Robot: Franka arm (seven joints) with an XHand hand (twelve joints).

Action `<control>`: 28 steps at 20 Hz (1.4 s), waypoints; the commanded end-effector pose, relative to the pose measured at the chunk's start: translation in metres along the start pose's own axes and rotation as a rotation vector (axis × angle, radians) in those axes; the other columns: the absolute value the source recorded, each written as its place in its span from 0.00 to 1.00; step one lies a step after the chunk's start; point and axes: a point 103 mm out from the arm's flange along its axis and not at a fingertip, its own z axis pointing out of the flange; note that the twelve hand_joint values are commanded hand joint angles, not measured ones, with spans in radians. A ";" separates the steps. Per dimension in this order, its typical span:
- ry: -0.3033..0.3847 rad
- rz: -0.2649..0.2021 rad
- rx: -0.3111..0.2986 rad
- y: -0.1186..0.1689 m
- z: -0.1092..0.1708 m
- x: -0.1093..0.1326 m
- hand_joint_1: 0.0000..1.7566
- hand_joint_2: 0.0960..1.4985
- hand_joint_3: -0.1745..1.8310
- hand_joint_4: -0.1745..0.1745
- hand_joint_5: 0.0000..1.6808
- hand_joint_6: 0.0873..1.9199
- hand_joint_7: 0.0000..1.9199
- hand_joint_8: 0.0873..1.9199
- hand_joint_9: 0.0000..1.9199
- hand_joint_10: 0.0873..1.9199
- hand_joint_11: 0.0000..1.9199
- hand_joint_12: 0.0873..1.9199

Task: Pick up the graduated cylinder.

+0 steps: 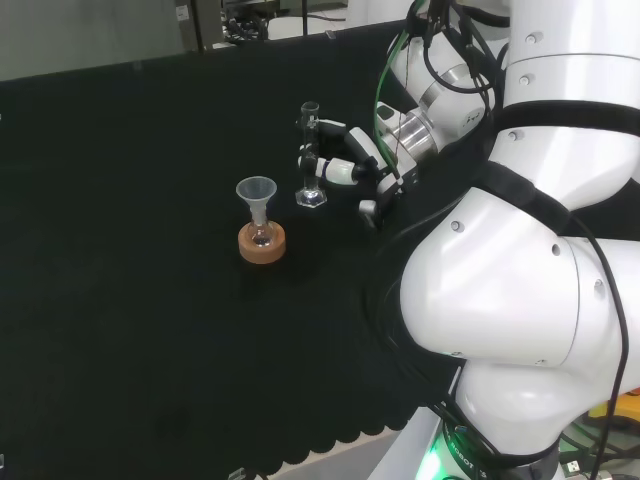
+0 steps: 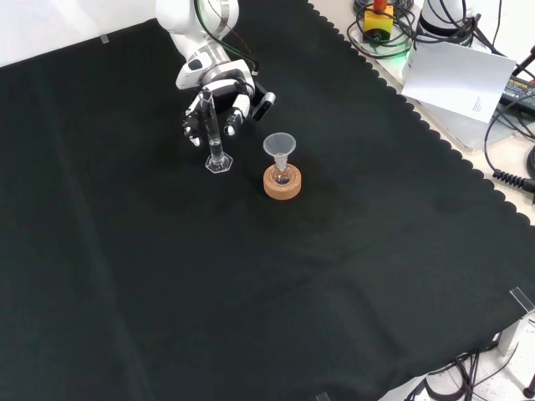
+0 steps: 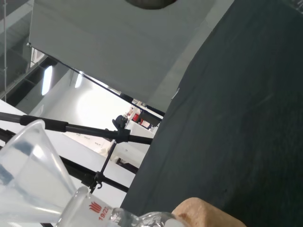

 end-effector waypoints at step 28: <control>0.028 -0.012 -0.048 0.004 -0.001 0.001 0.66 0.71 0.00 0.44 0.39 0.30 0.32 0.28 0.49 0.16 0.39 0.55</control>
